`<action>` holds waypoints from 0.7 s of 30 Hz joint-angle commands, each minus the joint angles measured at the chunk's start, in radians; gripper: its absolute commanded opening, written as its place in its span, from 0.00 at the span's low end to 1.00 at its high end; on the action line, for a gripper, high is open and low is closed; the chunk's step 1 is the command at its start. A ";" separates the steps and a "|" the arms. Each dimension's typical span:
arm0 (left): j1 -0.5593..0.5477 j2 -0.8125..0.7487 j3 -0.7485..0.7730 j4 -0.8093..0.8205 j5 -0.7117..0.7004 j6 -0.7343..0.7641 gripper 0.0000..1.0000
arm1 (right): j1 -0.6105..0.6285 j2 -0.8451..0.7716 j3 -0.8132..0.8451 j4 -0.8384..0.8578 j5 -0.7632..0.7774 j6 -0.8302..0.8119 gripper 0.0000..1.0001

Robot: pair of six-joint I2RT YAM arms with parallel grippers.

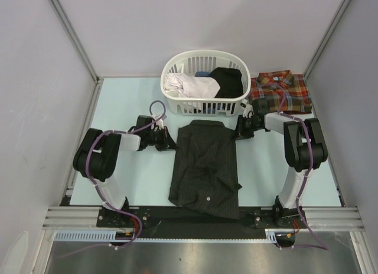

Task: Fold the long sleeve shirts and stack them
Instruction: Fold the shirt

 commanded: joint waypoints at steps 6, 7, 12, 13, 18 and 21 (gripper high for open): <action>0.065 -0.245 0.011 -0.104 0.200 0.257 0.51 | -0.108 -0.151 0.062 -0.169 -0.130 -0.155 0.43; 0.064 -0.278 0.020 -0.203 0.216 0.312 0.52 | -0.125 -0.246 0.042 -0.213 -0.182 -0.161 0.47; 0.032 -0.447 0.028 -0.493 0.273 0.729 0.52 | -0.128 -0.498 -0.081 -0.325 -0.302 -0.294 0.64; 0.009 -0.455 0.045 -0.611 0.256 0.794 0.52 | -0.108 -0.531 -0.088 -0.392 -0.334 -0.409 0.64; -0.162 -0.443 0.033 -0.712 0.193 0.911 0.56 | 0.110 -0.637 -0.116 -0.573 -0.278 -0.725 0.67; -0.211 -0.402 0.036 -0.683 0.166 0.856 0.59 | 0.226 -0.622 -0.142 -0.571 -0.206 -0.772 0.67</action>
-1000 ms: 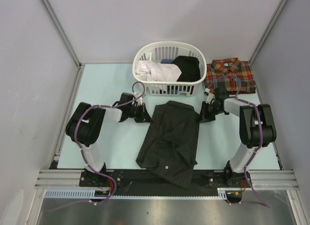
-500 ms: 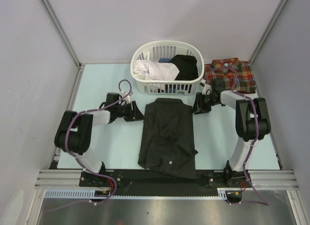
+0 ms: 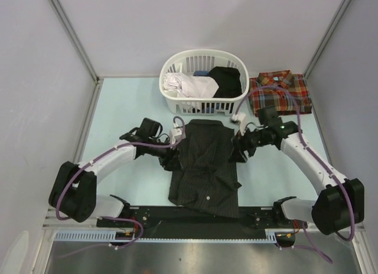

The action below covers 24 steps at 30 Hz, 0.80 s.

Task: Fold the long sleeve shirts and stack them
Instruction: Fold the shirt

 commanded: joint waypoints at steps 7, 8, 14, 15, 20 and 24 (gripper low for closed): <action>-0.066 0.164 -0.006 0.090 0.047 -0.166 0.60 | 0.223 0.085 -0.113 -0.084 0.074 -0.274 0.67; -0.070 0.170 -0.012 0.113 0.037 -0.218 0.59 | 0.223 0.094 -0.111 -0.085 0.061 -0.274 0.67; -0.086 0.238 -0.024 0.247 0.026 -0.322 0.58 | 0.272 0.111 -0.116 -0.030 0.017 -0.245 0.68; -0.093 0.245 -0.023 0.249 0.024 -0.326 0.58 | 0.284 0.117 -0.119 -0.007 0.020 -0.241 0.68; -0.109 0.276 -0.026 0.299 0.020 -0.359 0.36 | 0.318 0.171 -0.116 0.066 0.063 -0.208 0.49; -0.047 0.178 -0.027 0.185 0.007 -0.323 0.00 | 0.323 0.176 -0.084 0.129 0.107 -0.176 0.15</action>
